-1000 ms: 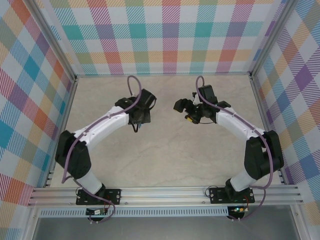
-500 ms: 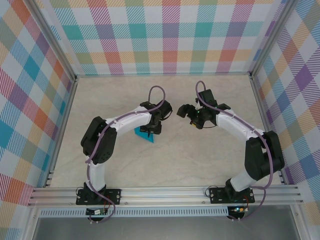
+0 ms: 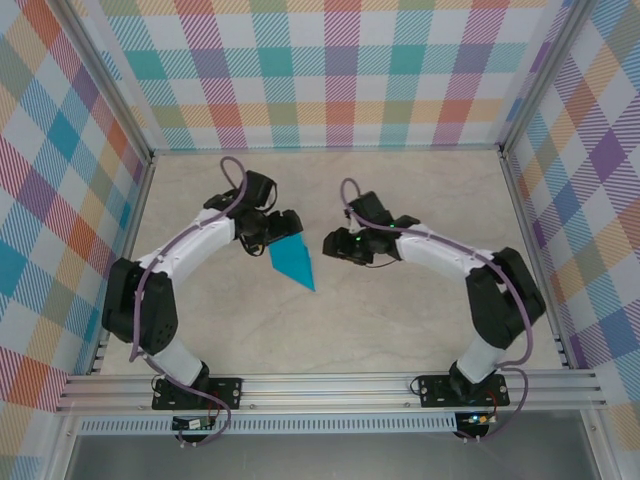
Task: Fold a paper plane with a square sheet of paper (pick it up from the middle)
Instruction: Move the paper to the center of the table.
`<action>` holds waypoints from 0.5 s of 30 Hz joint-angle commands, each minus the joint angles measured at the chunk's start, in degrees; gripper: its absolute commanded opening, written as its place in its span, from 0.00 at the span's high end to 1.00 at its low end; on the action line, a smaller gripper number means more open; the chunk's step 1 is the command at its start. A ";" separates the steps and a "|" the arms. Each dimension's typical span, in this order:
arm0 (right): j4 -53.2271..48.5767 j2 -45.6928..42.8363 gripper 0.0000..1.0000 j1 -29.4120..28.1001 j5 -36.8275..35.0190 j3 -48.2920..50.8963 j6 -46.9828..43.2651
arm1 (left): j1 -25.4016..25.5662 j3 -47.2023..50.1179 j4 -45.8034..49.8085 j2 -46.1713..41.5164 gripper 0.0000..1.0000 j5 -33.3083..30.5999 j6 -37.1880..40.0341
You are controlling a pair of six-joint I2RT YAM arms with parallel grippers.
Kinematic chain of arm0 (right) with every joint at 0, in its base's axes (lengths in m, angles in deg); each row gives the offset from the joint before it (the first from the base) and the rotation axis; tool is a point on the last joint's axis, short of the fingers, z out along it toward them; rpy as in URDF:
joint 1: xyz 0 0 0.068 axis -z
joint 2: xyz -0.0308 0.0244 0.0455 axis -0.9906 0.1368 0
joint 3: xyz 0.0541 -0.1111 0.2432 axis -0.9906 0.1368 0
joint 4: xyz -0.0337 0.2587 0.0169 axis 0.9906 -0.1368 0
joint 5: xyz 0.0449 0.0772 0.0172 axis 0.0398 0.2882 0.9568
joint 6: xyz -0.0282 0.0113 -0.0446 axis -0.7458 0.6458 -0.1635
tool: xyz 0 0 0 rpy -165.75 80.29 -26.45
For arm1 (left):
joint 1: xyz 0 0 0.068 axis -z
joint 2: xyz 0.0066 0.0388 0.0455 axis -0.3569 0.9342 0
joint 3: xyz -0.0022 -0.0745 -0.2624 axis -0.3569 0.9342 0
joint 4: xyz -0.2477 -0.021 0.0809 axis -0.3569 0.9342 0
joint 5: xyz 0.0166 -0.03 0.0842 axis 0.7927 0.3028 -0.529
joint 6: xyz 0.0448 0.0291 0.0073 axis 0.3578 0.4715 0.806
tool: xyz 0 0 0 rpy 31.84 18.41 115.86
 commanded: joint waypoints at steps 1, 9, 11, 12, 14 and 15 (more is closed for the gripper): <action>1.24 5.98 0.58 -4.60 -0.21 -5.31 -1.38 | -3.50 4.68 -0.64 -2.66 0.10 -0.84 -3.86; -1.74 17.25 0.66 -7.08 -0.94 -15.26 -2.24 | -8.70 11.52 -3.43 -5.30 0.08 1.79 -6.51; -4.11 19.47 0.67 -7.07 -2.42 -17.79 -3.47 | -8.88 11.91 -3.70 -5.12 0.08 2.35 -6.43; -5.16 20.35 0.67 -7.07 -2.94 -18.81 -4.13 | -8.87 12.08 -3.79 -4.96 0.08 2.60 -6.43; -7.23 22.26 0.67 -6.90 -3.99 -20.70 -5.57 | -8.88 12.17 -4.05 -4.56 0.08 3.08 -6.21; -8.13 23.01 0.67 -6.74 -4.26 -21.38 -6.20 | -8.88 12.17 -4.06 -4.39 0.07 3.34 -6.19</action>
